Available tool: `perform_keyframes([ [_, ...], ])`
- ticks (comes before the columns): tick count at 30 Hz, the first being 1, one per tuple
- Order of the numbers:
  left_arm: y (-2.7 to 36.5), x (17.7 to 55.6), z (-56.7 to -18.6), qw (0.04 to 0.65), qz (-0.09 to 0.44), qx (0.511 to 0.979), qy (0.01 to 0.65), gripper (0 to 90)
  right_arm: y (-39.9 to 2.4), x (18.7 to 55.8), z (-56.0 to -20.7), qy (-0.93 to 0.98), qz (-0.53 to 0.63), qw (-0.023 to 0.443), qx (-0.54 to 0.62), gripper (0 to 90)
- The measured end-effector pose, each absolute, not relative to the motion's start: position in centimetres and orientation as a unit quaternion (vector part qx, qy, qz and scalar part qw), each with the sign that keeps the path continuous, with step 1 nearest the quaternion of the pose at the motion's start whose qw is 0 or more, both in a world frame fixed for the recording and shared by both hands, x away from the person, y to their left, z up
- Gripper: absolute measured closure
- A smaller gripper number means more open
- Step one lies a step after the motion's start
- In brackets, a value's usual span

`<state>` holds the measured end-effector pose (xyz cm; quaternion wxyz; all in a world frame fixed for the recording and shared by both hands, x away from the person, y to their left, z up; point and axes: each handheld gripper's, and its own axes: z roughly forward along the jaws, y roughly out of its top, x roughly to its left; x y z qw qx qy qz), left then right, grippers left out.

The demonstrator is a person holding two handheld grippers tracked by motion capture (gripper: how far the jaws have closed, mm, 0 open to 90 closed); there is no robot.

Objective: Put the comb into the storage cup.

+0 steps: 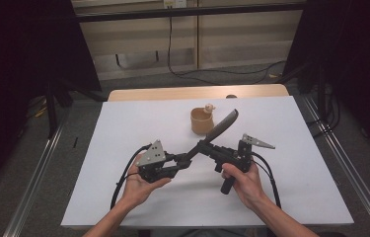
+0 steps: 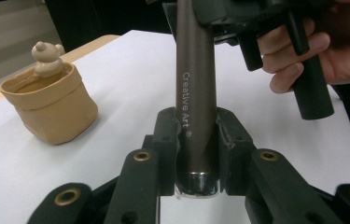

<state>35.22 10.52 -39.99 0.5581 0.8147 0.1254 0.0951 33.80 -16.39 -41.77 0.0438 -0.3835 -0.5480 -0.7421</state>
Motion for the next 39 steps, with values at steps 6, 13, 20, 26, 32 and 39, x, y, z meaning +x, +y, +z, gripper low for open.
perform_keyframes([
  [6,10.6,35.3,-40.1,0.556,0.097,0.816,0.123,72.5,-16.4,33.9,-41.9,-0.543,-0.744,0.051,-0.386,72.9],
  [13,10.4,35.2,-40.4,0.554,0.091,0.817,0.129,72.2,-16.4,33.8,-41.8,-0.556,-0.739,0.043,-0.379,73.0],
  [20,10.2,34.9,-40.3,0.561,0.089,0.811,0.139,61.1,-16.4,33.8,-41.8,-0.562,-0.739,0.032,-0.370,73.0],
  [26,10.3,35.1,-40.6,0.561,0.102,0.806,0.157,44.2,-16.4,33.9,-41.8,-0.573,-0.733,0.016,-0.366,73.0],
  [32,11.0,35.3,-40.9,0.568,0.109,0.794,0.186,23.7,-16.8,34.0,-41.6,-0.581,-0.729,0.001,-0.363,73.0],
  [39,11.5,35.1,-41.1,0.562,0.129,0.789,0.212,6.0,-17.1,34.1,-41.6,-0.594,-0.720,-0.017,-0.358,73.0],
])
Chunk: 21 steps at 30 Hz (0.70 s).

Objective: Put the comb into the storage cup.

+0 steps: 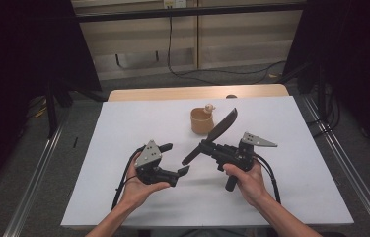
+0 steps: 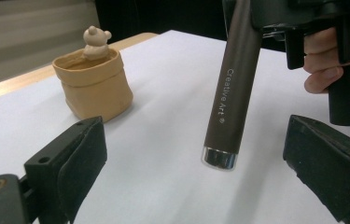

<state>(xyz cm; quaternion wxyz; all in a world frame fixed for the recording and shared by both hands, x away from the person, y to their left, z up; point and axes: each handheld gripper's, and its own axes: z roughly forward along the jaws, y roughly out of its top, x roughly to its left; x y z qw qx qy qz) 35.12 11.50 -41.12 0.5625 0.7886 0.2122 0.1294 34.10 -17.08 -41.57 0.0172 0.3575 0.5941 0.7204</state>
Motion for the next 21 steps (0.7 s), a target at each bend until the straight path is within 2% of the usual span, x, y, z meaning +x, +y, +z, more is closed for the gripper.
perform_keyframes([
  [5,12.4,34.8,-41.1,0.560,0.148,0.787,0.212,2.7,-17.5,34.2,-41.5,0.598,0.716,0.031,0.358,73.0],
  [15,14.4,34.0,-41.1,0.577,0.176,0.764,0.231,3.0,-18.1,34.3,-40.7,0.618,0.704,0.070,0.343,73.0],
  [21,15.8,33.8,-41.2,0.576,0.203,0.744,0.271,2.7,-18.6,34.6,-40.6,0.621,0.699,0.086,0.344,73.0],
])
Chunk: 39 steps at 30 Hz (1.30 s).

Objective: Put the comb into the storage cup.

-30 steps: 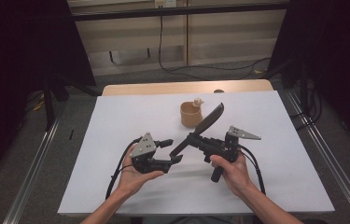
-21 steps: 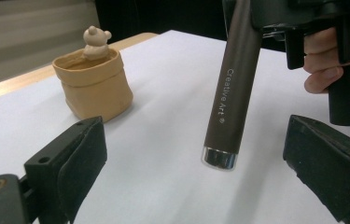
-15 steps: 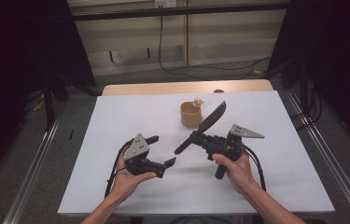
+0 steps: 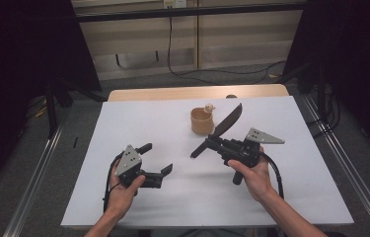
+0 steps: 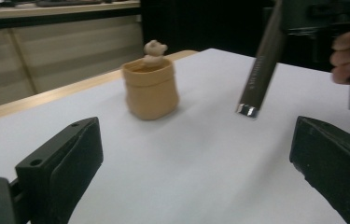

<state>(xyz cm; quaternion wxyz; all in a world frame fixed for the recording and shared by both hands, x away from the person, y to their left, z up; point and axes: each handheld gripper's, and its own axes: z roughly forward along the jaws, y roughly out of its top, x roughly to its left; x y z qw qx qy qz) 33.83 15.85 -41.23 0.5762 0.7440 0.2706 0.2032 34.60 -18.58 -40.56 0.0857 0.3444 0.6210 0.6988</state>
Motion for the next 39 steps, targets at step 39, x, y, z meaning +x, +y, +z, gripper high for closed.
perform_keyframes([
  [39,22.4,29.9,-43.4,0.577,0.277,0.693,0.333,3.4,-20.1,37.6,-38.3,0.626,0.687,0.145,0.340,73.0],
])
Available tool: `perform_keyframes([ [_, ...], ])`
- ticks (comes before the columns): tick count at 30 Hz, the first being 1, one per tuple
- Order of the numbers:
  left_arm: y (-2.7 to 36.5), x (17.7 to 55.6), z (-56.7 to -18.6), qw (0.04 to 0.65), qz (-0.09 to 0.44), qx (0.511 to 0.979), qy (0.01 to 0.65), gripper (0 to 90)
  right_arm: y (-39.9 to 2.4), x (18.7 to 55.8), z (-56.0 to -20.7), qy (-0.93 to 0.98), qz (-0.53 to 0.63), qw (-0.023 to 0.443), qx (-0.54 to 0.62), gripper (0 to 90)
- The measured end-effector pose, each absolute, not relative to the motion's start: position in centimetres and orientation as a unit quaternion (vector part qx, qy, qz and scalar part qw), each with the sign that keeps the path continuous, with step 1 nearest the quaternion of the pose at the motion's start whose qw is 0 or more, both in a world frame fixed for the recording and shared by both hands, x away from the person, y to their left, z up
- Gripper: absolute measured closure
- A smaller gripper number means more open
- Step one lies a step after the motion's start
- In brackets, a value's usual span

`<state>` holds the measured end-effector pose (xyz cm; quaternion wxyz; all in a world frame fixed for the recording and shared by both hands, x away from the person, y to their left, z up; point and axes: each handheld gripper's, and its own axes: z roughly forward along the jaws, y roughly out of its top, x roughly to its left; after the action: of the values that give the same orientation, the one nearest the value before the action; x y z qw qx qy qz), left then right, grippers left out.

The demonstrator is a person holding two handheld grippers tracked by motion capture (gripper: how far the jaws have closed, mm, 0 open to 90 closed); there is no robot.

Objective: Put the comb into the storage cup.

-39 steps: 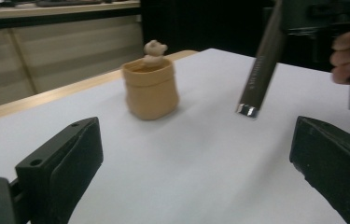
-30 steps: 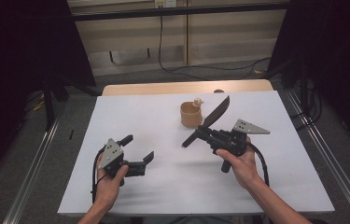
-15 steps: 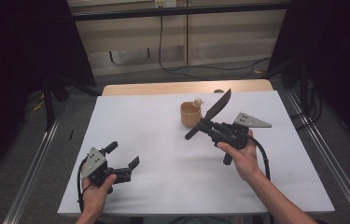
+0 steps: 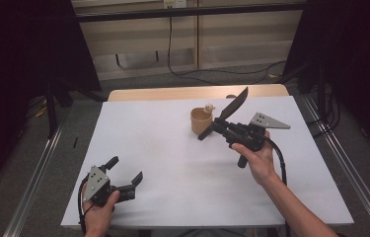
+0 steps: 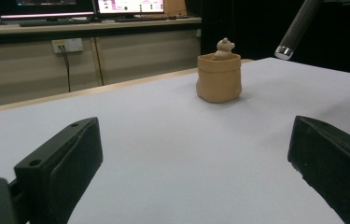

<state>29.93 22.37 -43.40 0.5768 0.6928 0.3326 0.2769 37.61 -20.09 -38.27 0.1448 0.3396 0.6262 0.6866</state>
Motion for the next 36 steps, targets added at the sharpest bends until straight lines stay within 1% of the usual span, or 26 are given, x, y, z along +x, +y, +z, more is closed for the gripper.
perform_keyframes([
  [3,22.4,30.0,-43.4,0.583,0.264,0.686,0.346,3.6,-20.1,38.0,-38.2,0.622,0.689,0.142,0.344,73.0],
  [8,22.6,30.2,-43.5,0.581,0.264,0.682,0.357,3.8,-20.1,38.6,-37.9,0.623,0.687,0.150,0.342,73.0],
  [11,22.5,29.7,-43.0,0.580,0.274,0.687,0.341,3.8,-20.1,38.9,-37.4,0.624,0.687,0.152,0.339,73.0],
  [15,22.5,29.5,-42.9,0.584,0.277,0.683,0.342,3.9,-20.3,39.2,-36.9,0.626,0.684,0.163,0.337,73.0],
  [18,22.5,29.7,-43.0,0.581,0.267,0.684,0.351,3.8,-20.4,39.5,-36.6,0.624,0.683,0.171,0.337,73.0],
  [22,22.3,29.8,-43.1,0.581,0.253,0.691,0.348,3.8,-20.6,40.0,-36.4,0.624,0.680,0.182,0.339,73.0],
  [32,22.6,30.2,-43.4,0.582,0.265,0.676,0.366,3.2,-20.4,41.2,-35.9,0.631,0.670,0.198,0.337,73.0],
  [36,22.7,30.3,-43.4,0.576,0.270,0.681,0.363,3.1,-20.6,41.9,-35.8,0.634,0.663,0.205,0.340,73.0],
])
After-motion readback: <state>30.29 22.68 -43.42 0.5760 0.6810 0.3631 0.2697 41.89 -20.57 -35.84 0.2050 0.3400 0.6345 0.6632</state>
